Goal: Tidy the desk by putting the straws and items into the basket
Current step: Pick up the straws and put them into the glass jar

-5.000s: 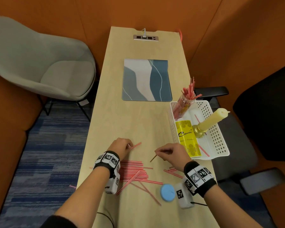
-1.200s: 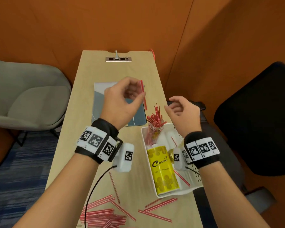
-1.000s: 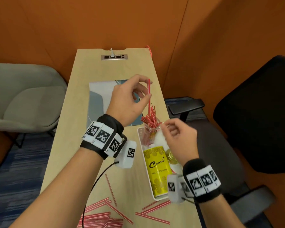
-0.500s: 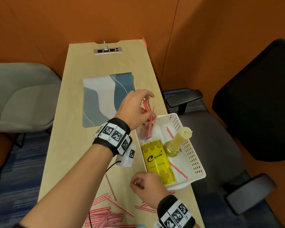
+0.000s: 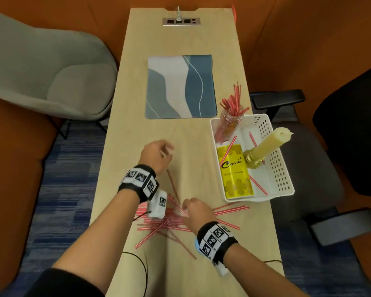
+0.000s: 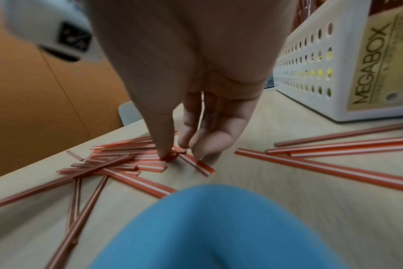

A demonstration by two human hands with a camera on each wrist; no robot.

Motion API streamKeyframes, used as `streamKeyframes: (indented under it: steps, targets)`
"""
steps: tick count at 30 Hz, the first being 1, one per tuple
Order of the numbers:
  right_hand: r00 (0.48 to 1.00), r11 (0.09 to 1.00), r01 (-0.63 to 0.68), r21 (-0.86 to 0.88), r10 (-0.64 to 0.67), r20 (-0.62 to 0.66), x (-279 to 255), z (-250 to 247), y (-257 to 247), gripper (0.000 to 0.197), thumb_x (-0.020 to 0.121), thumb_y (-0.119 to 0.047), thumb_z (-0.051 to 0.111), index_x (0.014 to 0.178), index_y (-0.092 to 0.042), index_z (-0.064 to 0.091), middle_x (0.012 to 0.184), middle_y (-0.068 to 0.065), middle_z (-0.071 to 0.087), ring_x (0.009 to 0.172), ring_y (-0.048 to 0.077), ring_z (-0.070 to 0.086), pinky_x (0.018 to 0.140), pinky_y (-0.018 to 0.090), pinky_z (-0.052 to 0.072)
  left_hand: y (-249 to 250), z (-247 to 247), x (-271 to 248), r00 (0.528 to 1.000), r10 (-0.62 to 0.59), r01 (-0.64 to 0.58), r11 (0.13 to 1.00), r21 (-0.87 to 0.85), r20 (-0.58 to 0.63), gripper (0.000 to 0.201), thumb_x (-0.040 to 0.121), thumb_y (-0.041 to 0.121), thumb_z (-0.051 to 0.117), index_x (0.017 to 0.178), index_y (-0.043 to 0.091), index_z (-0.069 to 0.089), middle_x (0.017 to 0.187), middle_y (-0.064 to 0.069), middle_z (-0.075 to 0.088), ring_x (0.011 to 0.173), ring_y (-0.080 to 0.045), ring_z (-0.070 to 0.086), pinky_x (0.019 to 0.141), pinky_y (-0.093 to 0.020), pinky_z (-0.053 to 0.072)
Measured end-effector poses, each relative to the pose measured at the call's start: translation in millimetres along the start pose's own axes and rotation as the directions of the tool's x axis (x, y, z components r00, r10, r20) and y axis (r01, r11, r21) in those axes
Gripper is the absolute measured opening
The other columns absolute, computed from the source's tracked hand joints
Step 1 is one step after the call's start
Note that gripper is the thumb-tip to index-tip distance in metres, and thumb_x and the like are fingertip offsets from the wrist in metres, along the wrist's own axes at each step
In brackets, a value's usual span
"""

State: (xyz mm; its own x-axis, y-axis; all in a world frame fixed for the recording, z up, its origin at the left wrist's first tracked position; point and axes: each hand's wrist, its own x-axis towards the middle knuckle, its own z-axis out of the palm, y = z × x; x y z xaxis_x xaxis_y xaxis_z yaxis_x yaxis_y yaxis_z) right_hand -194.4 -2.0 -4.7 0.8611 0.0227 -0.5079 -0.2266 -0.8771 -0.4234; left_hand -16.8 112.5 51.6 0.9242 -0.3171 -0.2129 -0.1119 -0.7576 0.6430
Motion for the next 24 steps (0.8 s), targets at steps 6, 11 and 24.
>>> streamKeyframes:
  steps: [6,11,24]
  targets:
    - [0.995,0.998,-0.058,-0.037,0.055,-0.079,4,11,-3,0.019,0.096,-0.026,0.06,0.103,-0.012,0.071,0.104,0.005,0.062,0.095,0.022,0.063,0.081,0.031,0.051,-70,26,-54,0.918,-0.29,0.238,0.949,0.208,0.27,0.015,0.074,0.013,0.074,0.08,0.027,0.072,0.087,0.005,0.072,0.08,-0.013,0.067,0.069,-0.018,0.046]
    - [0.993,0.994,-0.087,-0.064,0.081,-0.089,0,6,4,0.015,0.095,-0.024,0.059,0.1,-0.015,0.07,0.102,0.004,0.066,0.097,0.021,0.061,0.079,0.031,0.05,-76,30,-59,0.905,-0.267,0.18,0.946,0.268,0.332,0.032,0.066,0.017,0.088,0.092,0.024,0.072,0.09,0.004,0.065,0.079,-0.012,0.059,0.074,-0.019,0.048]
    - [0.99,0.994,-0.101,-0.031,0.097,-0.097,-16,11,19,0.012,0.09,-0.026,0.065,0.096,-0.018,0.072,0.101,0.0,0.068,0.095,0.018,0.063,0.079,0.027,0.048,-73,42,-66,0.94,-0.214,0.144,0.955,0.258,0.265,0.012,0.087,0.022,0.072,0.094,0.013,0.076,0.095,-0.003,0.074,0.089,-0.019,0.069,0.082,-0.028,0.056]
